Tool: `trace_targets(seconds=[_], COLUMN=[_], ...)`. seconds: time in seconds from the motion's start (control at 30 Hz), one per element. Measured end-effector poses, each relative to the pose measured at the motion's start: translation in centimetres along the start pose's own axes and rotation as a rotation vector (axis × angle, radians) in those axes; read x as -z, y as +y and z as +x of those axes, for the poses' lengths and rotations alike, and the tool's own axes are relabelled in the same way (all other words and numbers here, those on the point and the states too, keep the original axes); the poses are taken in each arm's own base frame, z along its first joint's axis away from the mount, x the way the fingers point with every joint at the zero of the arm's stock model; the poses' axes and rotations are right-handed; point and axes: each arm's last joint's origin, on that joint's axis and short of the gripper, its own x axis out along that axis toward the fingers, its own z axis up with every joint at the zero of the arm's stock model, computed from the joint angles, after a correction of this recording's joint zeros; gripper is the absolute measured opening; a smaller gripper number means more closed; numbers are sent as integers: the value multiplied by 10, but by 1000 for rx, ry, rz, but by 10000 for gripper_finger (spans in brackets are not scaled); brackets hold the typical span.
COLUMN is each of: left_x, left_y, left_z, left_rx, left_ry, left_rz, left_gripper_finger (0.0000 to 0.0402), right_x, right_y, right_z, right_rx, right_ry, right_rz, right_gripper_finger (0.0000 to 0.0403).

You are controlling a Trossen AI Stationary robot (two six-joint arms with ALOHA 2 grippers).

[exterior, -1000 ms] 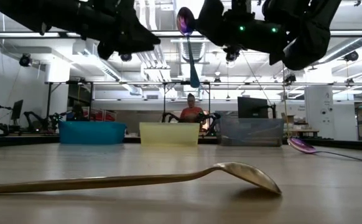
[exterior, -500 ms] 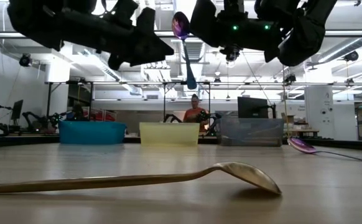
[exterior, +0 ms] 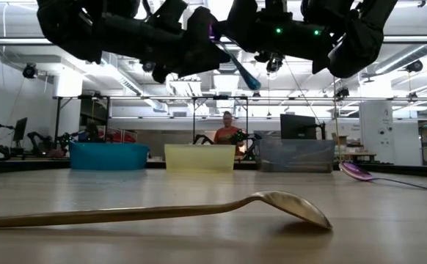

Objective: Sort silverware by color (type)
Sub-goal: Put the blue spoon into the blue bin

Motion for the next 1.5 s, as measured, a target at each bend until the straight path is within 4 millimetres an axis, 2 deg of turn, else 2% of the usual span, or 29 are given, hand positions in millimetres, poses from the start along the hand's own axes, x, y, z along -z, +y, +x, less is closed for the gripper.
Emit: trace_targets(seconds=[0.13, 0.5, 0.8, 0.97, 1.33, 1.5], left_x=[0, 0, -3, -8, -5, 0], left_y=[-1, -1, -1, -4, -5, -7], left_z=[1, 1, 0, 0, -1, -3], left_rx=[16, 18, 37, 189, 266, 347], left_ry=[0, -2, -32, -41, -10, 62], left_rz=[4, 3, -36, -48, -68, -40], left_gripper_finger=[137, 42, 14, 35, 141, 165], right_x=[0, 0, -3, -6, -8, -8], right_y=[0, 0, 2, 3, 5, 5], right_z=[0, 0, 0, -1, -1, -1], right_rx=[-12, -21, -79, -134, -179, -182], right_ry=[-3, -5, -44, -84, -114, -114], right_rz=[0, -1, -3, 3, 9, -18], right_gripper_finger=[8, 8, 8, 8, 9, 9])
